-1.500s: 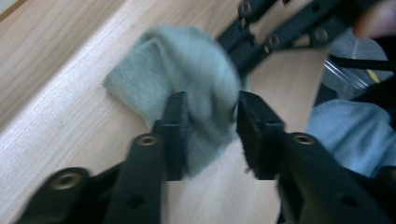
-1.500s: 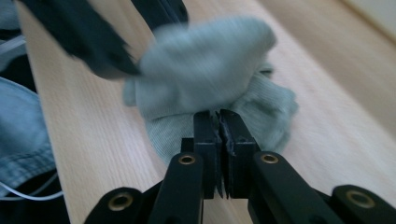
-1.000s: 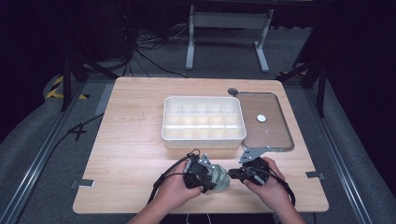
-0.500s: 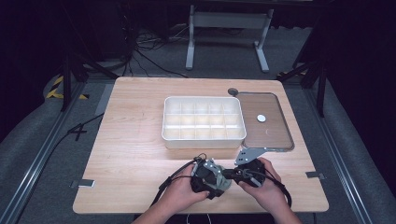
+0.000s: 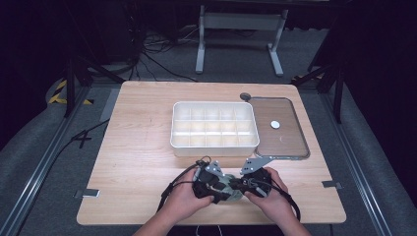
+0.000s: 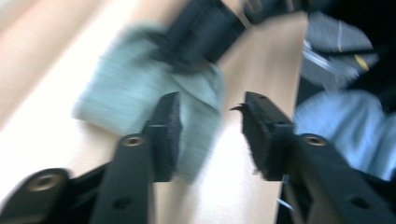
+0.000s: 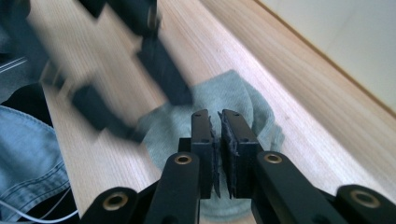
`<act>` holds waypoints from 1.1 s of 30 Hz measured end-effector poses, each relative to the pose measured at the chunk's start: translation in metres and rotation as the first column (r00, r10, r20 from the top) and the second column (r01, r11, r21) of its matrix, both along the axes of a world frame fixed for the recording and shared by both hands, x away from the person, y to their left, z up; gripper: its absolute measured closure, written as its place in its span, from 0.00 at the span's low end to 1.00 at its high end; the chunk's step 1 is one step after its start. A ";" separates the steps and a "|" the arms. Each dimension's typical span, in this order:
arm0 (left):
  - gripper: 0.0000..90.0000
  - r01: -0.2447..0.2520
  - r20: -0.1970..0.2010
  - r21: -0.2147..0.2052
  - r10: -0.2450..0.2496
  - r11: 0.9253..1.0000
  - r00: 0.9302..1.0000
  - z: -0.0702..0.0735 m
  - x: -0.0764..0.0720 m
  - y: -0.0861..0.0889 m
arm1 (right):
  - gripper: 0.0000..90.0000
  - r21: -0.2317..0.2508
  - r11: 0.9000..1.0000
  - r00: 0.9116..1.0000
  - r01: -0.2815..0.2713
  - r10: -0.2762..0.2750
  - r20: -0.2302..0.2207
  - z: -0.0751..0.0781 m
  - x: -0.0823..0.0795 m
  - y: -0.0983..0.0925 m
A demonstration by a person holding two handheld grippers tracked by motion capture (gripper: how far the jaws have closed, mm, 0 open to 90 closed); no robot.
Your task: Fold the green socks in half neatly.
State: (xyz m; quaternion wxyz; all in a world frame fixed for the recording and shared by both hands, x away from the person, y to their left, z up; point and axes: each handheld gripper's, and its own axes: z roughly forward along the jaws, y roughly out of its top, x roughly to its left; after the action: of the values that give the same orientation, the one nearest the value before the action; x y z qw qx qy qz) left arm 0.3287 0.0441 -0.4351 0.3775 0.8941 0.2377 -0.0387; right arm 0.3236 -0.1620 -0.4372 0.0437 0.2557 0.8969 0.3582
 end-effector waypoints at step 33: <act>0.79 -0.063 0.016 0.116 0.061 0.991 0.998 -0.011 0.010 0.014 | 0.91 0.019 0.999 0.997 0.031 -0.033 0.067 0.014 -0.007 -0.018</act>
State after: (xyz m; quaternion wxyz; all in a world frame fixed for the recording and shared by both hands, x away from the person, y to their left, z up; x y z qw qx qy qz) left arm 0.3390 0.0584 -0.4466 0.3270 0.9071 0.2649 -0.0075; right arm 0.3170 -0.1803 -0.4236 0.0774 0.2581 0.8875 0.3738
